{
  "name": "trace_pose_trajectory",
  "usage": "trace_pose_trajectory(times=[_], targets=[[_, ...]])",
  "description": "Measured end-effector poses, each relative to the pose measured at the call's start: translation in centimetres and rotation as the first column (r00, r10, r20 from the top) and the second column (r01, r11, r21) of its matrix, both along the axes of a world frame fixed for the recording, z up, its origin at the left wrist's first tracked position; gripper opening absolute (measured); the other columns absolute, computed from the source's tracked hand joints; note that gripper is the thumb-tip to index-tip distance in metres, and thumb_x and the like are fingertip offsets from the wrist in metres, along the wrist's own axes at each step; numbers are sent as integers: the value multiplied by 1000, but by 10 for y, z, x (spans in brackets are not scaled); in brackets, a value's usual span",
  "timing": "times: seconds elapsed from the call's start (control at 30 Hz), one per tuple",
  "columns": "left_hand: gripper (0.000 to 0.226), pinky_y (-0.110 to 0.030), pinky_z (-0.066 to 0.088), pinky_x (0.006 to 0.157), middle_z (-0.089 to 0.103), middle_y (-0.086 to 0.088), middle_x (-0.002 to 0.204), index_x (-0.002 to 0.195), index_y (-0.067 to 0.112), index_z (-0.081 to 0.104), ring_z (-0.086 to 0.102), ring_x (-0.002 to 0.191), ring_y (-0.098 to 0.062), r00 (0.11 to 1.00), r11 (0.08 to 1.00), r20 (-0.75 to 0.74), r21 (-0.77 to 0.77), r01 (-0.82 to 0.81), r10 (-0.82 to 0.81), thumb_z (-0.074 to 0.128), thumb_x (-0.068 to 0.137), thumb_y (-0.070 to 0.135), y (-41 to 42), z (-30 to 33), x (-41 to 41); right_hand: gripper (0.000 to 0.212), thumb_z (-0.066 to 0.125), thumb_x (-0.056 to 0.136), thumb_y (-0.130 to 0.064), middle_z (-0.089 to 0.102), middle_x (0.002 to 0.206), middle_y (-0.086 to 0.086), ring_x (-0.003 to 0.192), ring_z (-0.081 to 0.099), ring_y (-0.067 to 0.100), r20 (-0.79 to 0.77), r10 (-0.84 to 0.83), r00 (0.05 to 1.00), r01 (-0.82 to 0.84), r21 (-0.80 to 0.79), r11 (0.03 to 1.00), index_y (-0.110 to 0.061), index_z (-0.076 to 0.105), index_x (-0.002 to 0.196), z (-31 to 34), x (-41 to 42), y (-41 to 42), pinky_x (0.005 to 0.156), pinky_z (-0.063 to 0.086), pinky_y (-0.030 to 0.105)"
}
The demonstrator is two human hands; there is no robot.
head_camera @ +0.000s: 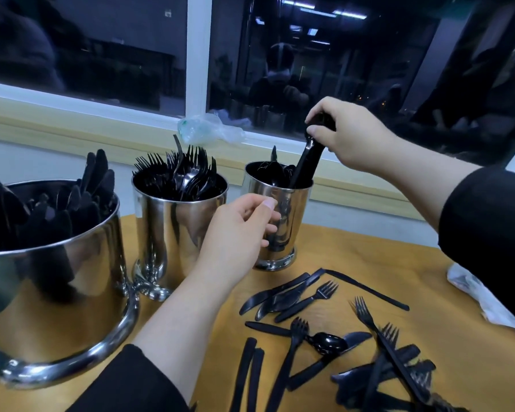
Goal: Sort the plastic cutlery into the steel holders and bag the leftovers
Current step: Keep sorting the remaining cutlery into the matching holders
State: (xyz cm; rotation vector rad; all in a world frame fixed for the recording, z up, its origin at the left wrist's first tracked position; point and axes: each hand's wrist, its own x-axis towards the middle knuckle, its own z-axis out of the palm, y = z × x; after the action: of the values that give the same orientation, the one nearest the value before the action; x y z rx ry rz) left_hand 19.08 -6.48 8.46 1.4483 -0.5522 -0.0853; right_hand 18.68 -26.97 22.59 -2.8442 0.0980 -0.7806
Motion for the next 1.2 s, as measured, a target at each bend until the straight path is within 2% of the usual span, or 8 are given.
trace_pose_trajectory(times=[0.1, 0.2, 0.4, 0.57, 0.77, 0.9, 1.07, 1.2], targets=[[18, -28, 61, 74, 77, 13, 92, 102, 30, 73, 73, 87, -8, 1000, 1000, 8, 7, 15, -15, 55, 105, 30, -1, 3, 2, 17, 59, 100, -29, 63, 103, -6, 78, 55, 6, -99, -3, 995, 5, 13, 1000, -26, 59, 117, -11, 7, 0, 65, 38, 24], [18, -33, 61, 75, 77, 12, 91, 99, 31, 73, 74, 86, -9, 1000, 1000, 4, 4, 9, -9, 56, 104, 30, -1, 4, 4, 38, 61, 100, -32, 60, 108, -5, 89, 57, 16, -200, -8, 980, 11, 12, 1000, -29, 47, 135, -25, 10, 3, 75, 38, 29], [19, -31, 61, 73, 77, 12, 90, 98, 30, 73, 73, 84, -9, 1000, 1000, 22, 14, 19, -19, 55, 104, 29, 0, 5, 0, 46, 58, 102, -30, 61, 119, -4, 102, 60, 20, -100, 19, 995, -5, 133, 991, -28, 39, 143, -37, 9, 8, 92, 48, 36], [18, -31, 62, 74, 77, 12, 90, 98, 31, 72, 73, 84, -8, 999, 1000, 29, 3, 22, -22, 55, 104, 30, 2, 6, -1, 28, 51, 103, -25, 65, 105, 2, 85, 71, 26, -27, -29, 999, 35, 282, 959, -29, 47, 131, -40, 11, 4, 86, 58, 48], [19, -31, 61, 72, 77, 11, 90, 96, 30, 73, 74, 84, -10, 1000, 1000, 20, 14, 6, -6, 55, 104, 28, 1, 5, 2, 22, 51, 102, -21, 65, 104, 1, 77, 73, 21, 19, -57, 998, 48, 329, 943, -29, 54, 122, -32, 11, 12, 74, 58, 34], [19, -28, 61, 71, 77, 12, 90, 97, 31, 72, 73, 83, -8, 1000, 1000, 27, 24, 3, -4, 55, 105, 29, 2, 4, 2, 23, 46, 104, -24, 65, 112, 4, 99, 62, 24, -131, -53, 990, 73, 159, 985, -17, 63, 118, -42, 15, 14, 79, 46, 35], [19, -29, 62, 72, 77, 13, 89, 96, 31, 72, 73, 83, -7, 999, 1000, 35, 30, -8, 7, 55, 105, 30, 3, 5, 1, 45, 26, 111, -33, 52, 83, 11, 81, 46, 29, -153, -30, 988, 52, 138, 989, 0, 51, 93, -51, 11, 15, 68, 34, 37], [19, -28, 61, 72, 77, 14, 90, 98, 32, 72, 73, 83, -6, 999, 998, 31, 64, -13, 11, 54, 105, 31, 3, 2, -2, 42, 31, 111, -31, 65, 132, 7, 125, 55, 25, 8, -52, 999, 50, 188, 981, -9, 61, 131, -54, 1, 9, 101, 40, 32]])
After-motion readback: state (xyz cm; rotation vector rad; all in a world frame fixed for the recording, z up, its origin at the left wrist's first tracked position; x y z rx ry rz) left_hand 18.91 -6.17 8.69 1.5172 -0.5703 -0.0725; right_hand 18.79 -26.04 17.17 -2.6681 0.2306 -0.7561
